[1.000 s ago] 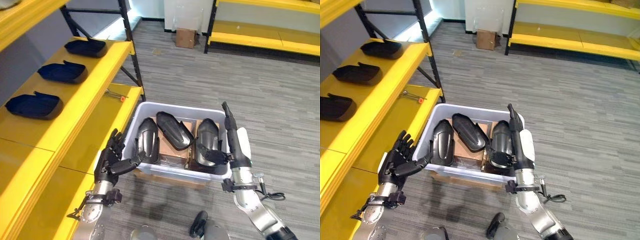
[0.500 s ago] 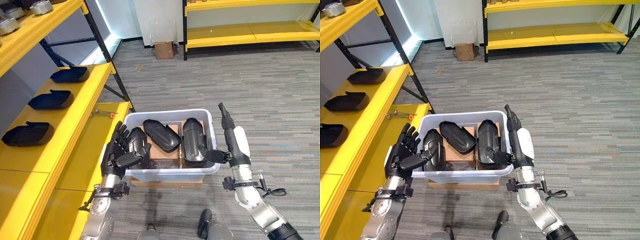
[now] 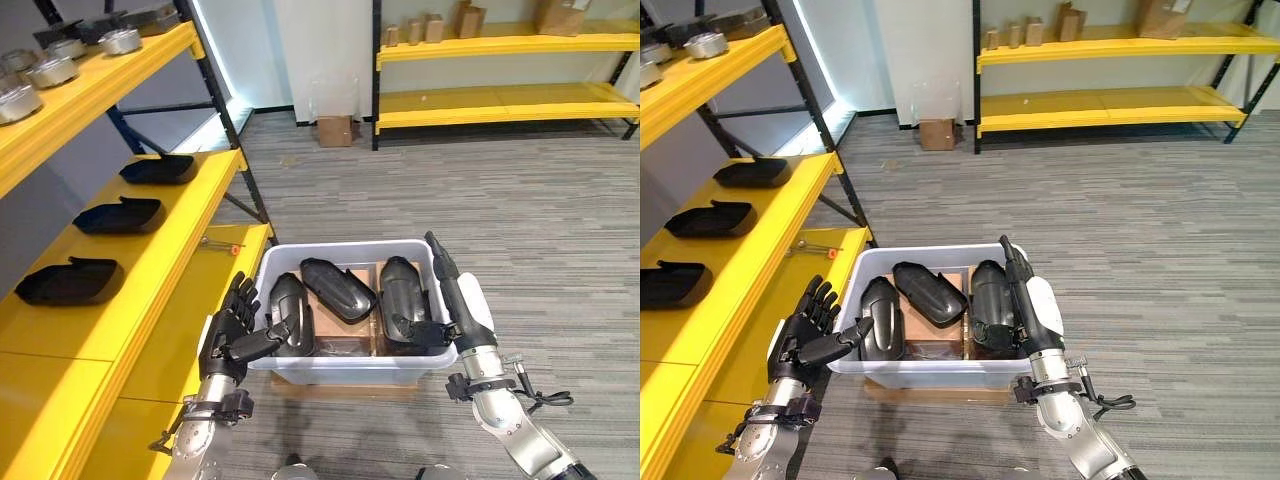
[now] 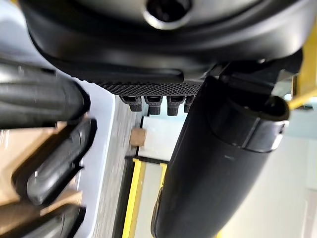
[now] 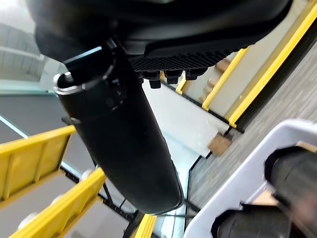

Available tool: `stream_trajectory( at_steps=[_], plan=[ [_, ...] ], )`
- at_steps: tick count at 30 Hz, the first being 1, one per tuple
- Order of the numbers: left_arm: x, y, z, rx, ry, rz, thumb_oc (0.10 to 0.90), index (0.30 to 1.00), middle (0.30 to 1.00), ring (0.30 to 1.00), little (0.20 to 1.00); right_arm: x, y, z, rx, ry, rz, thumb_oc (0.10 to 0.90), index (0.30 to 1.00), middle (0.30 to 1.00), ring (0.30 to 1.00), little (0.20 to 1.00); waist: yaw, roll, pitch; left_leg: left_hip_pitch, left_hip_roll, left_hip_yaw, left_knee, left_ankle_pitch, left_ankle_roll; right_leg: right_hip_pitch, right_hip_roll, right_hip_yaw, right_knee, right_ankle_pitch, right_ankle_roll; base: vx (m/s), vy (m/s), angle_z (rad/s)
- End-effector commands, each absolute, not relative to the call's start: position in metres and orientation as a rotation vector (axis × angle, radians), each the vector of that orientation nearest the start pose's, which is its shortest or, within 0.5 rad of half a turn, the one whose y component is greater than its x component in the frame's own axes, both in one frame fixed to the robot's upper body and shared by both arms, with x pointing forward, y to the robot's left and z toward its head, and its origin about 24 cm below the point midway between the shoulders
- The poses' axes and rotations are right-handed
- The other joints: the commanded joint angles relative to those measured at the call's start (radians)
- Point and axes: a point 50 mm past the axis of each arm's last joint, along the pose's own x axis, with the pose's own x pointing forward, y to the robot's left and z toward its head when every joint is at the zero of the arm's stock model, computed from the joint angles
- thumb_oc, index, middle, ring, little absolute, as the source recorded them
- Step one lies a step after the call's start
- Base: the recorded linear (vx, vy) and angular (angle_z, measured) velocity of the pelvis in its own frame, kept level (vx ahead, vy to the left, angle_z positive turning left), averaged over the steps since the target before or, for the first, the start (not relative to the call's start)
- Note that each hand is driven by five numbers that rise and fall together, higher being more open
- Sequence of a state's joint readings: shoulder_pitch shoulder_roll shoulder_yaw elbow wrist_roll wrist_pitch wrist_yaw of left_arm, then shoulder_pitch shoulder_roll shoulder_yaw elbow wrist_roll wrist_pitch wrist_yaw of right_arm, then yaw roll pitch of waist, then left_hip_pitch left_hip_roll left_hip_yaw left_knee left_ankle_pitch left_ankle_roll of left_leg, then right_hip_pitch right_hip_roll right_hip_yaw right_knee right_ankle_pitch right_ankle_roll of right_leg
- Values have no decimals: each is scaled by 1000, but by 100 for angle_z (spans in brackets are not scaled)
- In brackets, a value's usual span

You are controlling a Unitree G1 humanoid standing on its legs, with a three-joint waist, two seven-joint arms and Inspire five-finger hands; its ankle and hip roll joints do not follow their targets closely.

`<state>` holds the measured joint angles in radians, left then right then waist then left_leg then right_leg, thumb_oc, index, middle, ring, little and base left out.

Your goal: Move parts from the plastic box to the shelf.

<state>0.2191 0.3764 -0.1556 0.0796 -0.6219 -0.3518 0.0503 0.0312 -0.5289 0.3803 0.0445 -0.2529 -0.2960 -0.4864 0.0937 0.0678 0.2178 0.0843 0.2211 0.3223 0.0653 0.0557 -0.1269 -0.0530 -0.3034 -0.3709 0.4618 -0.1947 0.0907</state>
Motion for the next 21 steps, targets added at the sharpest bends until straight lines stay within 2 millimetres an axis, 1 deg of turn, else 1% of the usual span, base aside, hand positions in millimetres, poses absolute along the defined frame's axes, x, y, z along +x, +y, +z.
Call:
stream_trajectory(
  at_steps=[1,3,4,6,8,13,14,15,16,18,20,21],
  plan=[
    [208,220,57,-243,-254,16,900,1000,1000,1000,1000,236,-168,88,-559,-522,-14,900,1000,1000,1000,1000,18,11,-40,-74,65,-24,-25,40,9,83,62,-72,15,-85,-24,248,278,9],
    [206,220,57,-245,-255,11,900,1000,1000,1000,1000,234,-169,87,-562,-516,-11,900,1000,1000,1000,1000,20,9,-39,-82,45,-31,-11,25,18,81,55,-71,18,-85,-18,271,260,12],
    [204,222,57,-246,-260,11,900,1000,1000,1000,1000,231,-171,86,-570,-506,-3,900,1000,1000,1000,1000,22,6,-36,-89,22,-40,3,10,30,77,43,-68,24,-82,-9,263,251,15],
    [203,225,57,-252,-263,9,900,1000,1000,1000,1000,229,-173,86,-575,-495,3,900,1000,1000,1000,1000,24,4,-36,-90,3,-42,8,0,39,79,37,-65,19,-79,-2,271,251,12],
    [198,231,58,-259,-272,14,900,1000,1000,1000,1000,226,-174,84,-581,-476,23,900,1000,1000,1000,1000,31,-4,-35,-93,-32,-47,20,-23,59,88,35,-54,5,-76,11,312,264,10],
    [197,233,60,-262,-277,4,900,1000,1000,1000,1000,225,-170,85,-577,-488,51,900,1000,1000,1000,1000,45,-18,-34,-111,-54,-60,46,-47,79,96,34,-44,-3,-75,21,174,135,5],
    [199,233,60,-255,-269,-3,900,1000,1000,1000,1000,227,-167,87,-573,-504,59,900,1000,1000,1000,1000,58,-30,-34,-124,-65,-64,62,-61,91,106,39,-44,-10,-77,26,148,101,2],
    [200,233,60,-252,-268,-4,900,1000,1000,1000,1000,227,-166,87,-570,-509,59,900,1000,1000,1000,1000,63,-34,-35,-127,-68,-65,66,-65,94,111,40,-45,-14,-76,28,183,131,5],
    [201,232,59,-249,-263,-9,900,1000,1000,1000,1000,229,-163,89,-567,-521,56,900,1000,1000,1000,1000,73,-44,-36,-134,-77,-67,76,-75,104,121,41,-47,-19,-75,34,113,109,5],
    [203,231,59,-244,-259,-25,900,1000,1000,1000,1000,232,-160,91,-563,-533,47,900,1000,1000,1000,1000,82,-57,-36,-136,-91,-65,84,-90,121,126,40,-43,-10,-70,45,102,145,3],
    [207,227,61,-204,-261,-69,900,1000,1000,1000,1000,237,-158,94,-562,-551,29,900,1000,1000,1000,1000,88,-78,-42,-136,-121,-56,89,-115,151,134,44,-27,9,-52,65,86,191,-3],
    [208,226,61,-204,-260,-76,900,1000,1000,1000,1000,238,-158,94,-561,-554,26,900,1000,1000,1000,1000,88,-83,-44,-136,-128,-54,91,-122,156,140,47,-25,11,-47,67,87,237,-19]
  ],
)
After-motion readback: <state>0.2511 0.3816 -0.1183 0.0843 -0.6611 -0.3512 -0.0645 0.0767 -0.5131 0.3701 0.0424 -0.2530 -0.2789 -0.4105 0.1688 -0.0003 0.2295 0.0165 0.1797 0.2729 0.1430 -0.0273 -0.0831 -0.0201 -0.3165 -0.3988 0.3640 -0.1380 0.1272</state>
